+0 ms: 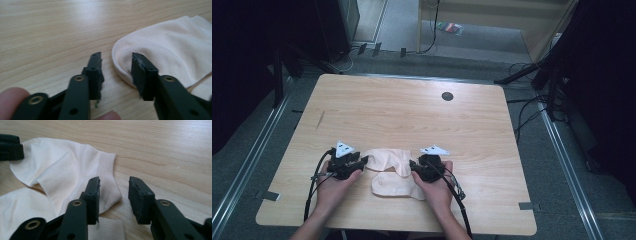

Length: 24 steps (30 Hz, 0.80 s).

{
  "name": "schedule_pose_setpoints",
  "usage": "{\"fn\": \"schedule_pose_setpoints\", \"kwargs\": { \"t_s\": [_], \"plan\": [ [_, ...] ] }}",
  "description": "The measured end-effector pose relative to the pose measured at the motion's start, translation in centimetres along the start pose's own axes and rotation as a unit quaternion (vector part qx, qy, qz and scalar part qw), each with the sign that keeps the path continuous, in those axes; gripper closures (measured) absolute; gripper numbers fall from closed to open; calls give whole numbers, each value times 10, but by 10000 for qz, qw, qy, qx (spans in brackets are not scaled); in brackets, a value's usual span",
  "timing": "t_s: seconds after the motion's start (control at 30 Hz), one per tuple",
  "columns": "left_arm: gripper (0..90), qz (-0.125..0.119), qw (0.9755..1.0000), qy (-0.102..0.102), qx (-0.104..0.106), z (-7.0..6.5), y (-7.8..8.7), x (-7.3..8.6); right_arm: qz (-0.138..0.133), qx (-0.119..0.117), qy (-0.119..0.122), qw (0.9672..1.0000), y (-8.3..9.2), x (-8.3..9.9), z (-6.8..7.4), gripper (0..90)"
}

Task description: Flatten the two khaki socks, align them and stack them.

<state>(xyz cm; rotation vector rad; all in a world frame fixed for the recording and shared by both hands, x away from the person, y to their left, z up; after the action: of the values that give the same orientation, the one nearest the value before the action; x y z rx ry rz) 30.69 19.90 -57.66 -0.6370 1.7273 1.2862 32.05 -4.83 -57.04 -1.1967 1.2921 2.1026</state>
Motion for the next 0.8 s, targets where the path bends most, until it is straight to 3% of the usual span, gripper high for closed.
{"fn": "schedule_pose_setpoints", "kwargs": {
  "t_s": [0.13,0.2,0.23,0.37,0.5,0.6,0.7,0.8],
  "plan": [
    [726,-3,9999,-53,93,-2,-1,0,-21,121,406,9991,-1,2,2,755],
    [760,-3,9999,-52,113,-2,-2,0,-23,115,464,9989,-1,2,3,810],
    [811,-12,9999,-29,117,-2,-2,0,1,34,452,9990,-2,2,3,853],
    [885,-22,9996,49,283,1,1,1,14,-34,316,9995,-2,-1,0,879],
    [899,-243,9991,125,331,5,8,-5,-187,-114,106,9997,5,-8,-2,881],
    [900,-363,9984,127,418,6,16,-11,-350,-315,-35,9989,11,-15,-2,881],
    [900,-523,9976,176,406,7,25,-17,-550,-386,-69,9977,21,-25,-4,883],
    [900,-655,9963,168,536,4,35,-22,-659,-400,-80,9970,31,-32,-4,885]
  ]
}}
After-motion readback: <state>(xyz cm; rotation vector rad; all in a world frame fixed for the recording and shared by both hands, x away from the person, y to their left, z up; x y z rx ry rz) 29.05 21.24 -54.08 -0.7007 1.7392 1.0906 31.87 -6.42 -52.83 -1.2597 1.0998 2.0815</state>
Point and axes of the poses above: each handheld gripper's, and its own axes: y roughly backward along the jaws, x roughly out of its underside, z roughly to its left, the point moved 4 cm from there along -y, roughly forward along the jaws, and after that the axes turned 11 degrees about -z, right-handed, at the moved point
